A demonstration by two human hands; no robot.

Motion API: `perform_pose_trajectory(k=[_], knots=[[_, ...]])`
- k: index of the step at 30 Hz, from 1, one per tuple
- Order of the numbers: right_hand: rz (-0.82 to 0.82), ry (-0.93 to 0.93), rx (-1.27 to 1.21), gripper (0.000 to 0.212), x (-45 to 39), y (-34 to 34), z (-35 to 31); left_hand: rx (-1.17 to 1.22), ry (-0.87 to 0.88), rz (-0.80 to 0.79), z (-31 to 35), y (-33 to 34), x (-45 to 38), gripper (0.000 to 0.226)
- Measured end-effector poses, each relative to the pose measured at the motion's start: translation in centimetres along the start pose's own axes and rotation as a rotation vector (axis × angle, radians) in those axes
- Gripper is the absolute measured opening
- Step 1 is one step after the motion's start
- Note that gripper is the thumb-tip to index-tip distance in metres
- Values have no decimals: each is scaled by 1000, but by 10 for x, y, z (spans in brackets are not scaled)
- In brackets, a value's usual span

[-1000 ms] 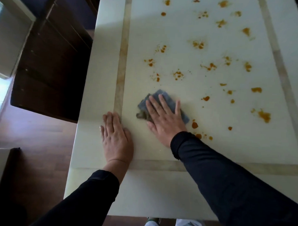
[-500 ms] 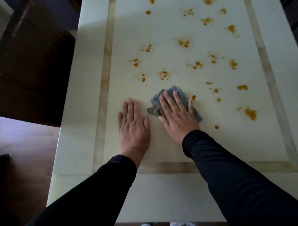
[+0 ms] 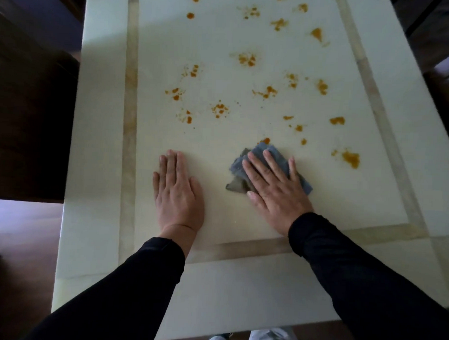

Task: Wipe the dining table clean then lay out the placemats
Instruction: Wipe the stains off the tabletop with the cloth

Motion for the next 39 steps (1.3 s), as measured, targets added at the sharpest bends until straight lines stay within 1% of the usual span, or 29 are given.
perform_pose_trajectory(k=[2,4,5,7,9,10,12,14,16,17,18,20,22,24,26,28,29,31,34,35,36,39], knots=[[11,108,-31,66,-2,-1,0,-10,0,2,-1,1,0,62],[40,152,-54,69,13,1,-16,-15,1,0,-1,1,1,62],[49,122,-50,70,24,2,-24,-16,3,2,-1,1,2,62],[25,-7,-28,71,44,3,-27,-24,4,8,0,2,0,62],[-12,-118,1,70,48,1,-13,-31,0,10,0,3,-1,62],[-24,-127,13,70,46,0,-3,-34,0,9,0,3,0,62],[-34,-66,31,68,33,1,17,-35,3,10,-1,3,0,62],[-33,64,10,66,18,-2,30,-39,6,12,-1,3,0,61],[-9,173,-31,67,11,-3,29,-41,2,13,-1,4,0,61],[-2,190,-44,68,13,-2,22,-41,-2,12,-1,4,1,61],[-1,170,-50,69,18,-1,13,-42,-6,10,0,4,1,61],[-3,49,-42,73,34,1,-2,-51,-8,10,0,3,1,61],[-27,-73,-31,75,43,2,0,-56,-17,13,0,4,1,62],[-47,-154,-19,77,37,0,8,-60,-25,15,0,4,1,61],[-68,-169,-22,80,25,-2,11,-66,-26,20,1,3,0,60],[-76,-160,-35,85,19,-3,3,-72,-17,21,1,4,1,60],[-82,-183,-33,88,19,-1,-3,-77,-11,20,1,4,2,60],[-105,-297,-17,91,22,5,-15,-81,-14,25,1,3,2,62],[-111,-478,21,84,4,3,-9,-79,-15,42,2,2,2,61],[-104,-484,38,81,-9,1,-2,-76,-14,51,3,2,2,61],[-86,-446,45,78,-24,-3,7,-73,-15,56,4,2,2,61],[-41,-221,4,71,-68,-13,33,-70,-22,51,5,1,3,60]])
Point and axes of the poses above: each hand's wrist, its own x-axis away from the middle knuckle, its own y-axis out of the palm, z = x × y, the point moved 4 cm from there along -x, towards the middle knuckle, and after that the axes turned 3 degrees about z, right-handed, at the moved point
